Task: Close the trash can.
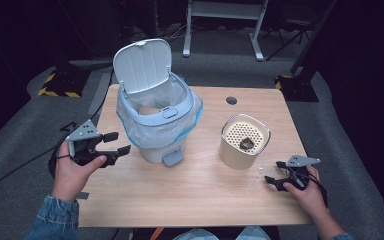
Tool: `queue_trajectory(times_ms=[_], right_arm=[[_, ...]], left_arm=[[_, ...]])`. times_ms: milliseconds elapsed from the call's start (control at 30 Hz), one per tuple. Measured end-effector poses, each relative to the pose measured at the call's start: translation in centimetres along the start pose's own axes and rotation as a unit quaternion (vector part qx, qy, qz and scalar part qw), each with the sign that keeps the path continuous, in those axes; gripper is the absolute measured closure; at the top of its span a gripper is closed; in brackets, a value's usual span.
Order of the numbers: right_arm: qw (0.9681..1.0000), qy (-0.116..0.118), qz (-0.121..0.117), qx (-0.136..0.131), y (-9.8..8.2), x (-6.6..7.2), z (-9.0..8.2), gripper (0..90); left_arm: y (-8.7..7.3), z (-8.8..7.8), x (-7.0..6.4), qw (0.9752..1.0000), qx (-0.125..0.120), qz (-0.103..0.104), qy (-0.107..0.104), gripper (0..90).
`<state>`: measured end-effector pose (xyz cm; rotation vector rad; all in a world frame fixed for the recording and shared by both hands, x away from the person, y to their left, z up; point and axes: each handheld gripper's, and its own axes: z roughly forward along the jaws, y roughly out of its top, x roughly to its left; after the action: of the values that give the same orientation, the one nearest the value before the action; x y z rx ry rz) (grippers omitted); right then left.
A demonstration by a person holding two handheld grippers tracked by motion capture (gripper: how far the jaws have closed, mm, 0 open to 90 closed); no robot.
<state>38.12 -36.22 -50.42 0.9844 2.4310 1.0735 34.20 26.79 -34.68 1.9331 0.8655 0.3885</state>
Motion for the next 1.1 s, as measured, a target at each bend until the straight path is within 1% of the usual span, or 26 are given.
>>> queue_trajectory(times_ms=[67, 133, 200, 300, 333, 400, 467, 500, 600, 733, 867, 1000, 1100], right_arm=[[1.0, -0.002, 0.002, 0.001, 0.0, 0.1, 0.0, 16.6], [1.0, -0.003, 0.003, 0.001, 0.0, 0.1, 0.0, 16.7], [1.0, -0.004, 0.003, 0.001, 0.0, 0.1, -0.1, 16.7], [1.0, -0.004, 0.003, 0.001, 0.0, 0.1, -0.1, 16.7], [1.0, -0.004, 0.003, 0.001, 0.0, 0.1, -0.1, 16.7], [1.0, -0.004, 0.003, 0.001, 0.0, 0.1, -0.1, 16.7], [1.0, -0.004, 0.003, 0.001, 0.0, 0.1, -0.1, 16.7], [1.0, -0.004, 0.003, 0.001, 0.0, 0.1, -0.1, 16.7], [1.0, -0.004, 0.003, 0.001, 0.0, 0.1, -0.1, 16.7], [1.0, -0.004, 0.003, 0.001, 0.0, 0.1, -0.1, 16.7], [1.0, -0.004, 0.003, 0.001, 0.0, 0.1, -0.1, 16.7], [1.0, -0.003, 0.003, 0.0, 0.0, 0.1, -0.1, 16.7], [1.0, -0.003, 0.003, 0.0, 0.0, 0.1, -0.1, 16.7]], left_arm=[[1.1, -0.4, 0.1, 0.9999, -0.007, 0.013, 0.006, 33.7], [2.1, -0.7, 0.1, 0.9997, -0.016, 0.019, 0.006, 33.8], [3.1, -1.0, 0.2, 0.9994, -0.022, 0.025, 0.012, 33.9], [4.4, -1.3, 0.6, 0.9991, -0.031, 0.023, 0.016, 34.0], [4.9, -1.4, 0.8, 0.999, -0.034, 0.026, 0.018, 34.0], [5.5, -1.4, 1.0, 0.9988, -0.038, 0.025, 0.021, 34.1], [6.2, -1.5, 1.2, 0.9984, -0.041, 0.027, 0.028, 34.1], [6.6, -1.5, 1.4, 0.998, -0.043, 0.028, 0.036, 34.1], [7.6, -1.5, 1.9, 0.9968, -0.054, 0.023, 0.054, 33.7], [8.9, -1.4, 2.6, 0.9958, -0.063, 0.019, 0.063, 33.6], [10.5, -1.3, 3.4, 0.9948, -0.075, 0.013, 0.068, 33.7], [11.8, -1.3, 4.3, 0.9936, -0.075, 0.01, 0.083, 33.7], [12.7, -1.1, 4.9, 0.9927, -0.074, 0.003, 0.095, 33.9]])
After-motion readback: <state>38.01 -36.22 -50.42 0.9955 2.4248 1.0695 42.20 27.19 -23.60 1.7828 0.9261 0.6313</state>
